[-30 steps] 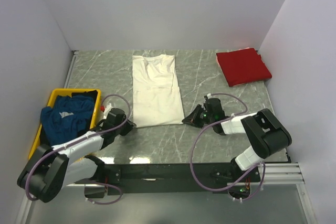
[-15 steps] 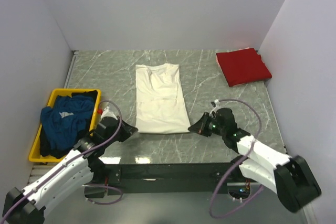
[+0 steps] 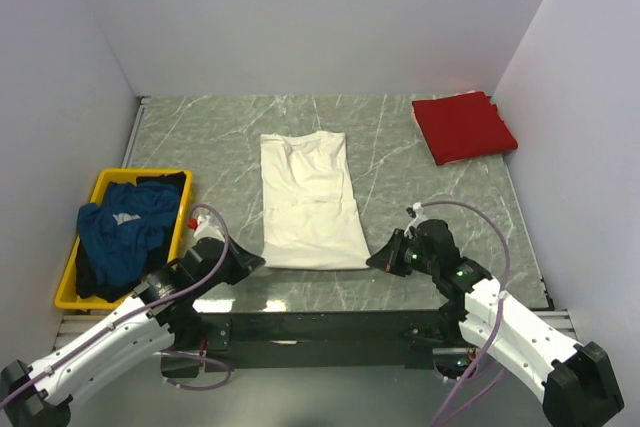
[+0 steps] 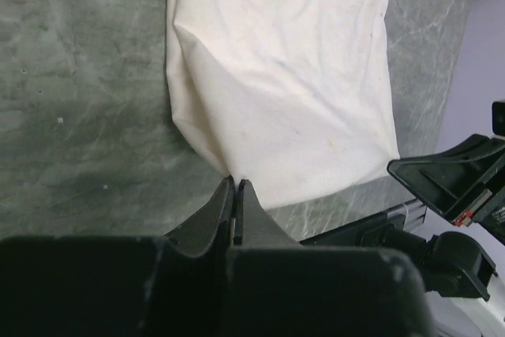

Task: Fold and stack the t-shirts
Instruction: Fold the tshirt

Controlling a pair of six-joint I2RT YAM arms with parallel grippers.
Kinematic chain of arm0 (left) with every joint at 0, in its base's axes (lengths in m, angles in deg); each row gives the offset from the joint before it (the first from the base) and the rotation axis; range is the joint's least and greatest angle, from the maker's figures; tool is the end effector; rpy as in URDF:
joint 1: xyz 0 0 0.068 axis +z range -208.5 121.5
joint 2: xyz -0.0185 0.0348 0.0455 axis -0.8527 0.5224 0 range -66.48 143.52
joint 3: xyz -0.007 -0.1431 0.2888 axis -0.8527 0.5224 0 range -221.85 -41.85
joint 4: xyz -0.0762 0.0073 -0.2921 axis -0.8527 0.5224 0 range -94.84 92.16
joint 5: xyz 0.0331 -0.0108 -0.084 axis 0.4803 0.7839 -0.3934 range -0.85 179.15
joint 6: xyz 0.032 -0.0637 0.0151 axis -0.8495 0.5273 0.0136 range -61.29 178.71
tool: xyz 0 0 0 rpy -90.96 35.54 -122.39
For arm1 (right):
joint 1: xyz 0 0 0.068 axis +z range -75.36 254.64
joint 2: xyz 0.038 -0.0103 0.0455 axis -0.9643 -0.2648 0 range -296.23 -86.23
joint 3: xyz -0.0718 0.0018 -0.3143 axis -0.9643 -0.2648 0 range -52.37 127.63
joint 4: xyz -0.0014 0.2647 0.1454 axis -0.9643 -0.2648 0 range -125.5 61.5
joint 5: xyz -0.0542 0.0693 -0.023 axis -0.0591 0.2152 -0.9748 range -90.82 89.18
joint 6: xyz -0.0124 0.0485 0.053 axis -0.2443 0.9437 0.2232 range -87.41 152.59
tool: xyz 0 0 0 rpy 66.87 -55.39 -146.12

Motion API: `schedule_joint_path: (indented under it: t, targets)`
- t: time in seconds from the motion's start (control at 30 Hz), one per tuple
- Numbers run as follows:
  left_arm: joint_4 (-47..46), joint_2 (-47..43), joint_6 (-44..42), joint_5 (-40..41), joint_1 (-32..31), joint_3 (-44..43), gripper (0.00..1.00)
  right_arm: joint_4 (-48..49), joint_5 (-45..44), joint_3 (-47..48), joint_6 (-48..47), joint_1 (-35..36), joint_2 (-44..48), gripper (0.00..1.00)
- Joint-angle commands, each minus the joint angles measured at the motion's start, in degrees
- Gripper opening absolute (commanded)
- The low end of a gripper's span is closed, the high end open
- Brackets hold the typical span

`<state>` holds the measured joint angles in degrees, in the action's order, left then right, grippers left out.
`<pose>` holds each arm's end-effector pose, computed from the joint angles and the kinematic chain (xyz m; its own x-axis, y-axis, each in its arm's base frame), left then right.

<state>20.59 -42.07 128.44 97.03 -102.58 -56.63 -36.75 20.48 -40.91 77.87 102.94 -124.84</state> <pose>0.1041 -0.0891 0.1776 -0.7137 -0.6023 -0.3575 -0.1763 0.6484 -0.7406 0.1338 0.0970 0.1565 -0.8579 0.2900 -0.4241 -0.1318 0.6736 0.7273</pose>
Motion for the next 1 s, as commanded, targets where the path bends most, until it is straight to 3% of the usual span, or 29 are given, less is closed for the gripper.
schedule_joint_path:
  t: [0.0, 0.27, 0.47, 0.7, 0.97]
  targets:
    - [1.38, 2.47, -0.30, 6.35, -0.05, -4.89, 0.01, -3.17, -3.54, 5.14, -2.65, 0.27, -0.85, 0.00]
    - [-0.64, 15.05, -4.43, 13.55, 0.04, -16.85, 0.01, -9.15, -9.08, 19.90, -8.10, 0.01, -7.43, 0.00]
    - [-3.63, 26.03, -7.94, 17.61, 1.27, -26.33, 0.01, -9.50, -8.21, 30.54, -11.00, -1.83, -19.02, 0.00]
    - [-8.99, 38.50, -12.51, 8.39, 14.44, -35.29, 0.01, -9.68, -3.37, 45.02, -12.67, -5.97, -31.33, 0.00]
    - [-11.10, 53.53, -15.59, 3.03, 23.14, -46.46, 0.01, -11.35, 2.43, 64.10, -14.25, -9.74, -51.97, 0.00]
